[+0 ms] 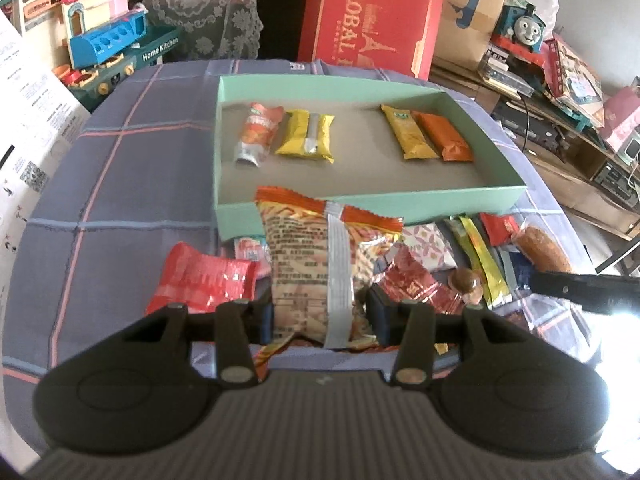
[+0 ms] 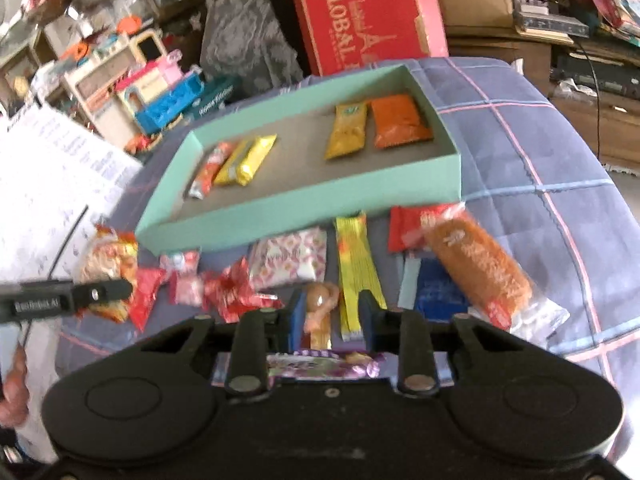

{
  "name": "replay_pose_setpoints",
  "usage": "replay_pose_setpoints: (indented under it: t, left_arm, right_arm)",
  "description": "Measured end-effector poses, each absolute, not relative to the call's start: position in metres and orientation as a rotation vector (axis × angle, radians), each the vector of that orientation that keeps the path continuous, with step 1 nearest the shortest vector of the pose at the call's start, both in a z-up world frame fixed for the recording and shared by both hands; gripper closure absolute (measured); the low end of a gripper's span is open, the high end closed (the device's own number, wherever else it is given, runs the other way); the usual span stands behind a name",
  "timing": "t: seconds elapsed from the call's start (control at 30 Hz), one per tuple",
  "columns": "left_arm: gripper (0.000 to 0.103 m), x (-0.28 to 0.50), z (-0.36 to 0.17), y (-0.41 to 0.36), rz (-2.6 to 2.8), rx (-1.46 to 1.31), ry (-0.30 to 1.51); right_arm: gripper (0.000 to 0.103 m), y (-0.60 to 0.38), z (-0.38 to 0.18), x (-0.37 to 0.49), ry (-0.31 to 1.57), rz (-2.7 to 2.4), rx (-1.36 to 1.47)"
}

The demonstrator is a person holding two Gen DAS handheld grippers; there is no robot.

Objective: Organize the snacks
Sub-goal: 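Lift both held bags and carry them toward the teal box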

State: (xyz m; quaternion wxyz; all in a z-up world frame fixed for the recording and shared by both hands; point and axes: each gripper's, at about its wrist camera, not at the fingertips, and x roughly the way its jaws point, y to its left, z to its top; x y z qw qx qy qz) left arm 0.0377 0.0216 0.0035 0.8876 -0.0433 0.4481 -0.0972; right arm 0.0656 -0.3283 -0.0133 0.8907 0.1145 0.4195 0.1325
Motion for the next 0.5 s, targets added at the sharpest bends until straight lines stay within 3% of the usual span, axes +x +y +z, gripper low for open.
replay_pose_setpoints:
  t: [0.17,0.43,0.5]
  left_arm:
    - [0.059,0.038,-0.007,0.028,-0.194,-0.129,0.959]
    - [0.059,0.037,-0.017,0.032,-0.198,-0.153,0.978]
    - [0.059,0.037,-0.018,0.034,-0.194,-0.16,0.978]
  right_arm:
    - [0.03,-0.317,-0.026,0.052,0.946,0.311,0.198]
    - [0.029,-0.276,-0.05,0.037,0.994,0.332,0.03]
    - [0.04,-0.27,-0.057,0.037,1.003,0.321,0.008]
